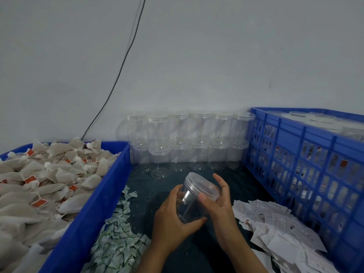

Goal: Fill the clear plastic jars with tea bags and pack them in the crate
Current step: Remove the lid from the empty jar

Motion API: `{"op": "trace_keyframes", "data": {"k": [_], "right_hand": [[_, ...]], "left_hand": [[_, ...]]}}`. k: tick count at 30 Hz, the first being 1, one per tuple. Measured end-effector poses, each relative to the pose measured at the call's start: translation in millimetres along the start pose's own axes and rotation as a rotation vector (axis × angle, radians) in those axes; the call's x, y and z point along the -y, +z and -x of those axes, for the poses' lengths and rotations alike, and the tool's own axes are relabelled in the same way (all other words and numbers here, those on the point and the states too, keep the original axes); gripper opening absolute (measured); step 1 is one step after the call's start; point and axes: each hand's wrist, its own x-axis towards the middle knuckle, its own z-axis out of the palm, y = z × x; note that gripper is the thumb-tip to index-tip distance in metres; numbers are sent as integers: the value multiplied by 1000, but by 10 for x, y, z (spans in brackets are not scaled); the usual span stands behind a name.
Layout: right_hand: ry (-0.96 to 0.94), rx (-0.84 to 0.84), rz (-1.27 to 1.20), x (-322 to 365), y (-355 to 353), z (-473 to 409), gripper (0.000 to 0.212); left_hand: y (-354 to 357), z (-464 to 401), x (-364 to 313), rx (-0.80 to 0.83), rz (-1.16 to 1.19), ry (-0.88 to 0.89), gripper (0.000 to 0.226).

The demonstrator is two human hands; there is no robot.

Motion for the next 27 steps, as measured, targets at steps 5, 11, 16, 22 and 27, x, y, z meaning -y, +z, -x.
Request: {"op": "trace_keyframes", "data": {"k": [5,11,16,22,27], "right_hand": [[82,91,-101,40,-39,-12,66],[16,-2,50,38,-20,-10,100],[12,3,-43,53,-50,-23,74],[107,38,-267,108,-123,-39,56],[67,-247,-232,164,-192,-117,75]], "left_hand": [[-20,0,39,193,402,-110,77],[-8,19,-65,124,204,-68,80],[-69,-10,-101,195,301,-92,74],[-117,-83,-65,534,754,-364,78],[-93,-105,13,274,717,-386,75]]}}
